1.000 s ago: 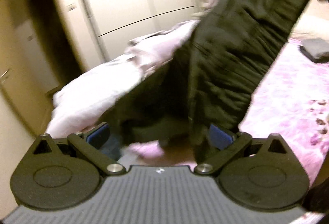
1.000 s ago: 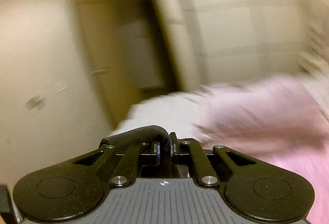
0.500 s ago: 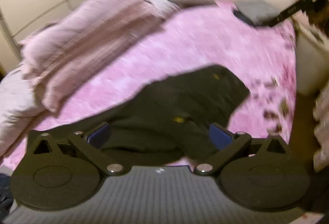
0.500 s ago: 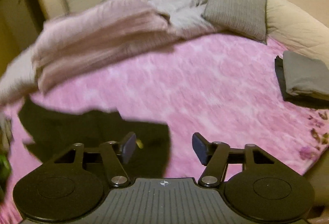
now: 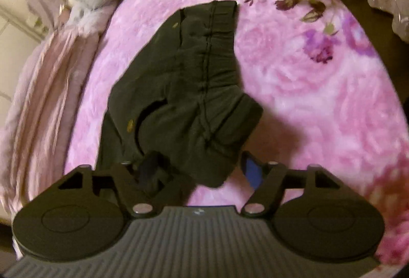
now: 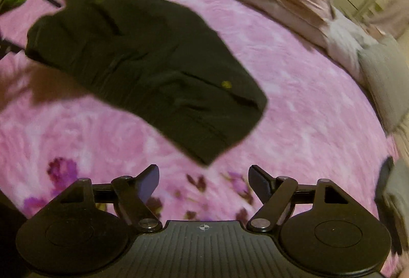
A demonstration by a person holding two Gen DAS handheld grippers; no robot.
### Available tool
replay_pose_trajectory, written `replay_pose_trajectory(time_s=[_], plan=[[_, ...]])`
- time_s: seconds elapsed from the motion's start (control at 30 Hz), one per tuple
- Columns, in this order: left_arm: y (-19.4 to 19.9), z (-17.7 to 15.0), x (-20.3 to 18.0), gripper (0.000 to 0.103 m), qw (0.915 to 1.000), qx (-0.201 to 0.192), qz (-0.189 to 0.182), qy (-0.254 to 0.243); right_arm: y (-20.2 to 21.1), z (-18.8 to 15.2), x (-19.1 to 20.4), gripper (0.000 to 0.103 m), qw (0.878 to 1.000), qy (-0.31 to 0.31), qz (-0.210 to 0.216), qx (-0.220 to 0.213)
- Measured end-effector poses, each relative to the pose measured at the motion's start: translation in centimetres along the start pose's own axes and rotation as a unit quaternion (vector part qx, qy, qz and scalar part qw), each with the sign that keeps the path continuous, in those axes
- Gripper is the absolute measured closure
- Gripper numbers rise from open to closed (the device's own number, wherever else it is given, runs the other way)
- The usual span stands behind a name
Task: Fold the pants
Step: 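Lift the trousers by the waistband with both grippers and carry them over the bed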
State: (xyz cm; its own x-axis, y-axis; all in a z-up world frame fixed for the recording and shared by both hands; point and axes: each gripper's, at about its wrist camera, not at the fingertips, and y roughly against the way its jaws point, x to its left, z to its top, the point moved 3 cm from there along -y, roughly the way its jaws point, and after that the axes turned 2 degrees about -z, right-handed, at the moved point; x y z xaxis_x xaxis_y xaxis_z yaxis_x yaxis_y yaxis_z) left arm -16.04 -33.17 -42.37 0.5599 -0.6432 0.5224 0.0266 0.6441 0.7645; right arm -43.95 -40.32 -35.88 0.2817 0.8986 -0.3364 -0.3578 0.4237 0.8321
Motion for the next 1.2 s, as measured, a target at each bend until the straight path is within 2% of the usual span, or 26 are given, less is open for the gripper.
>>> replay_pose_trajectory(time_s=[0.07,0.13,0.23,0.37,0.53,0.67,0.8,0.83,0.87,0.9,0.93,1.07,1.2], plan=[[0.5,0.5,0.8,0.052,0.9998,-0.014,-0.01,0.005,-1.6,0.0,0.7,0.029,1.0,0.01,0.001,-0.004],[1.2,1.4,2.8,0.072,0.9988,-0.02,-0.027,0.036,-2.7,0.0,1.2,0.028,0.999,0.031,0.001,-0.007],[2.3,3.0,8.6,0.081,0.9898,-0.026,-0.044,0.133,-3.6,0.5,1.6,0.026,0.998,0.059,0.0,-0.028],[2.7,5.7,17.2,0.083,0.9739,-0.034,-0.037,0.221,-4.0,1.2,1.6,0.023,0.996,0.073,-0.008,-0.058],[1.2,8.0,25.2,0.084,0.9617,-0.03,-0.033,0.27,-4.2,2.4,0.3,0.022,0.994,0.053,-0.025,-0.093],[0.1,8.5,28.4,0.084,0.957,-0.027,-0.035,0.287,-5.4,3.6,-1.4,0.022,0.992,0.047,-0.049,-0.107],[-0.6,8.2,29.0,0.084,0.9557,-0.019,-0.032,0.292,-7.0,4.0,-3.3,0.023,0.989,0.066,-0.066,-0.116],[-0.6,7.9,28.9,0.084,0.9559,-0.018,-0.031,0.292,-7.1,4.2,-3.8,0.028,0.988,0.067,-0.061,-0.123],[-0.5,7.8,28.8,0.084,0.9552,-0.017,-0.03,0.294,-7.1,4.4,-4.2,0.054,0.988,0.066,-0.057,-0.126],[-0.3,7.5,28.6,0.084,0.9541,-0.017,-0.029,0.297,-7.0,4.7,-4.6,0.074,0.988,0.07,-0.056,-0.125],[0.1,7.3,28.4,0.085,0.9539,-0.017,-0.025,0.299,-6.8,5.0,-4.8,0.085,0.988,0.072,-0.061,-0.12],[3.4,5.8,29.0,0.085,0.9466,-0.032,-0.006,0.321,-2.9,7.0,-6.0,0.089,0.991,0.033,-0.055,-0.117],[9.9,3.9,31.7,0.086,0.9348,-0.069,0.03,0.347,5.4,11.2,-6.6,0.09,0.987,-0.019,-0.057,-0.147]])
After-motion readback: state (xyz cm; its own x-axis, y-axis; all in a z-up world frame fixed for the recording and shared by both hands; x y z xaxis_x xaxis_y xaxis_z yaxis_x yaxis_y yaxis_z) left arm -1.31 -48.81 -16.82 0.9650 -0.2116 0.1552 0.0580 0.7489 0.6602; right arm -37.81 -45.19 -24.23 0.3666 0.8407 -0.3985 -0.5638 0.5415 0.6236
